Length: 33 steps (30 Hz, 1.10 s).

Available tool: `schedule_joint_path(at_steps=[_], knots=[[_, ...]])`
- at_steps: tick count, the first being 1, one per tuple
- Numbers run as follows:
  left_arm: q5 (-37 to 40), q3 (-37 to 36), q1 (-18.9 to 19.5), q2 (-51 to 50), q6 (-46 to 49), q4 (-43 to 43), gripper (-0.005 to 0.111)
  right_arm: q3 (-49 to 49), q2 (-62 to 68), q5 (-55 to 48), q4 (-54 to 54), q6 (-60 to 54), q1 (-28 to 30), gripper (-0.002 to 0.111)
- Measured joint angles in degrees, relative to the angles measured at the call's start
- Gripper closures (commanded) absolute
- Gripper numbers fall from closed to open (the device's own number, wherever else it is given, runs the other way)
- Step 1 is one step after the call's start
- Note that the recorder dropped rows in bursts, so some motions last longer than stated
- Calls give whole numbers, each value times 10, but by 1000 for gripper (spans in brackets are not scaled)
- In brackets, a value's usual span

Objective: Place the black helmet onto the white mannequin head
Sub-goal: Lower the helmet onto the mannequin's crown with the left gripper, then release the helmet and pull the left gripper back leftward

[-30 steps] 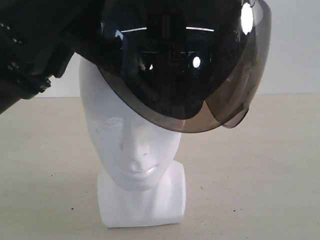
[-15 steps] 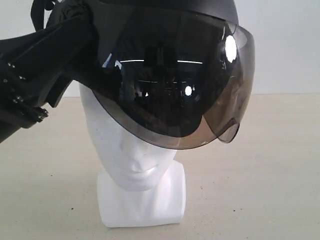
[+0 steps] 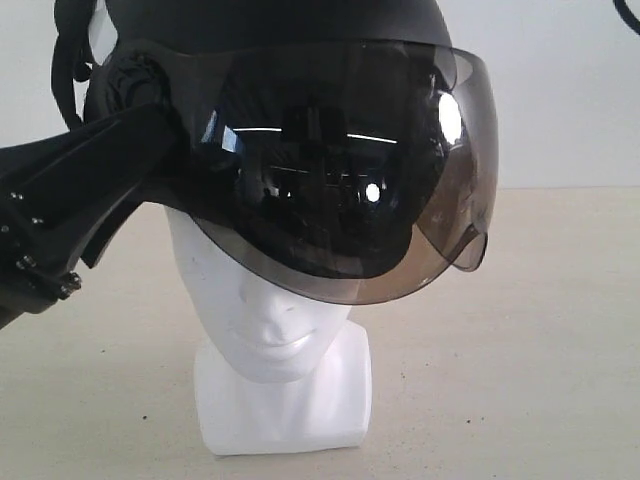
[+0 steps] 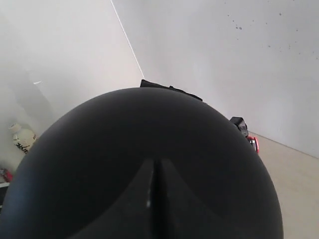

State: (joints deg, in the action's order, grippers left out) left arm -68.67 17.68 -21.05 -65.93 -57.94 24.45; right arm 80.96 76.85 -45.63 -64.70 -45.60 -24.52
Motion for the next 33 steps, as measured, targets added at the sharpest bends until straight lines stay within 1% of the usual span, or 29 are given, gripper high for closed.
schedule_joint_path(at_steps=[3, 9, 12, 19, 22, 30, 33], knots=[[16, -10, 0, 13, 13, -1, 102, 0, 0, 3, 5, 0, -8, 108], [22, -23, 0, 17, 20, -13, 102, 0, 1, 64, 37, 2, -63, 108], [22, -30, 0, 17, 21, -18, 102, 0, 6, 82, 40, 4, -76, 108], [26, -54, 2, 20, 40, -40, 102, 0, 40, 89, 48, 8, -80, 108], [4, -60, 4, 28, 56, -59, 102, -1, 49, 91, 46, 8, -81, 108], [-4, -61, 4, 29, 62, -65, 102, -1, 53, 90, 46, 8, -81, 108], [-4, -61, 4, 31, 84, -54, 102, -1, 53, 89, 45, 8, -81, 108]])
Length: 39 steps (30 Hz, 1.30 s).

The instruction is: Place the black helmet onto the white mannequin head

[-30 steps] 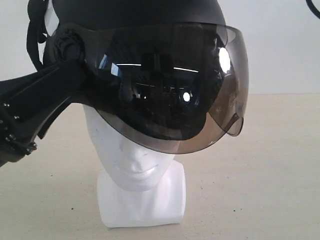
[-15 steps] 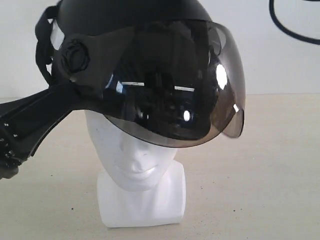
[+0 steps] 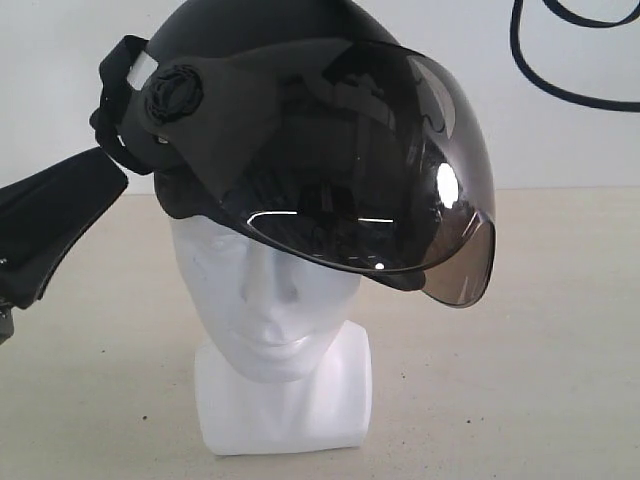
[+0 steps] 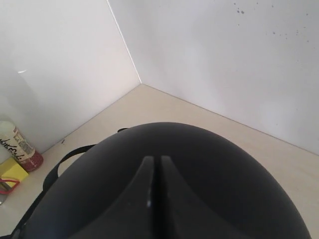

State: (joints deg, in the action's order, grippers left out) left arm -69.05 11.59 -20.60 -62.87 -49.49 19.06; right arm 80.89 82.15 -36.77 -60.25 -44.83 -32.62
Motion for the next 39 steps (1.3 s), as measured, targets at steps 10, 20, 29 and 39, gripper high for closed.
schedule_joint_path(at_steps=[10, 20, 29, 39], knots=[[103, 0, 0, 88, 131, 52, 102, 1, 0, -5, 0, 1, 0, 108], [393, 61, 0, 245, 226, -103, 72, 1, 0, -7, -1, 7, 0, 108], [541, 182, 0, 215, 209, -114, 60, 1, 0, -7, -1, 12, 0, 108], [635, 203, -23, 138, 98, -60, 60, 1, 0, -8, -1, 14, 0, 108]])
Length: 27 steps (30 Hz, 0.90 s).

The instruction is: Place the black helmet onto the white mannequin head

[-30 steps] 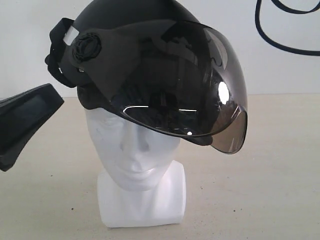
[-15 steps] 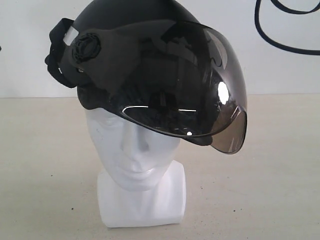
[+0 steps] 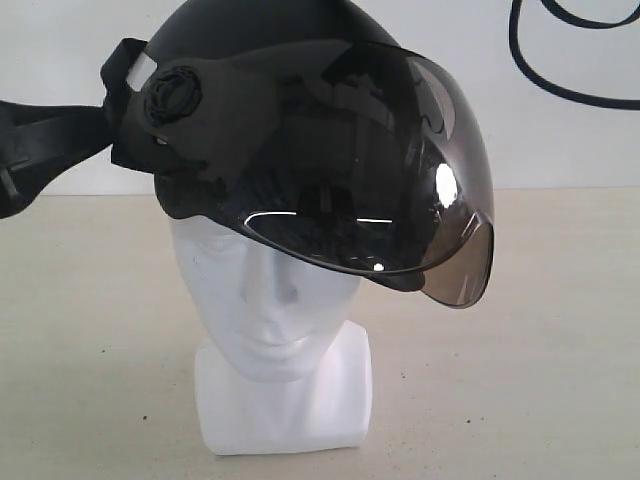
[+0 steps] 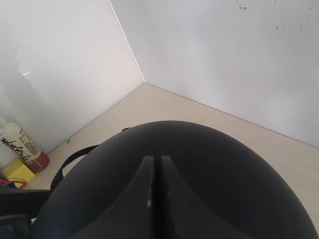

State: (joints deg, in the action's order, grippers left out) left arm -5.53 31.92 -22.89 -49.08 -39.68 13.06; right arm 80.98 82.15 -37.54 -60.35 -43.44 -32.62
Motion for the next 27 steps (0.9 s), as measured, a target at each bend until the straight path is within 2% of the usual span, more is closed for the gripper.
schedule_joint_path(at_steps=[4, 17, 20, 25, 27], knots=[[-54, 0, -1, -2, -23, 0, 60, 0, 0, -1, 0, 0, 0, 108], [-57, 0, -2, -46, -29, 0, 61, 0, 0, -1, 0, 0, 0, 108], [-57, 0, -2, -46, -29, 0, 69, 0, 0, -1, 0, 0, 0, 108], [-54, 0, -2, -46, -29, 0, 102, 0, 1, -2, 0, 0, 0, 108], [-50, 0, -3, -43, -29, 0, 102, 0, 1, -3, 0, 0, 0, 108]])
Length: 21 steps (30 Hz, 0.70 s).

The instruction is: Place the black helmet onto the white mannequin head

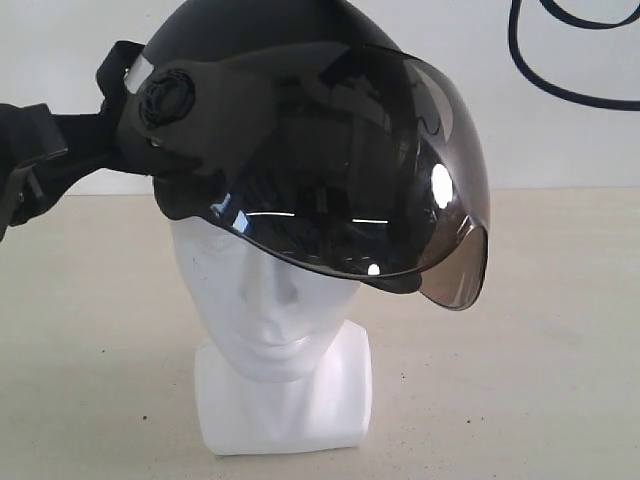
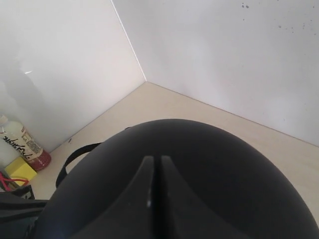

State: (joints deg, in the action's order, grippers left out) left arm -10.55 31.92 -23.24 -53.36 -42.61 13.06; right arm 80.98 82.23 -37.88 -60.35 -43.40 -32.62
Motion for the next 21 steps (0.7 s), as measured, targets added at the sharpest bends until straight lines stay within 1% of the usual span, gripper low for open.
schedule_joint_path(at_steps=[3, 9, 12, 15, 19, 21], knots=[[22, 0, 0, 16, 0, 2, 102, 0, 0, -1, 0, 0, 0, 108], [106, 0, 0, 44, 0, 3, 102, 0, 0, -1, 0, 1, 0, 108], [125, 0, 0, 43, 0, 3, 102, 0, 0, -3, 0, 1, 0, 108], [125, 0, -4, 41, 0, 3, 102, 0, 0, -5, 0, 1, 0, 108], [89, 0, -9, 45, 0, 3, 102, 0, 0, -7, 0, 0, 0, 108], [97, 7, -9, 58, 2, 3, 102, 0, 0, -7, 1, 0, 0, 108]])
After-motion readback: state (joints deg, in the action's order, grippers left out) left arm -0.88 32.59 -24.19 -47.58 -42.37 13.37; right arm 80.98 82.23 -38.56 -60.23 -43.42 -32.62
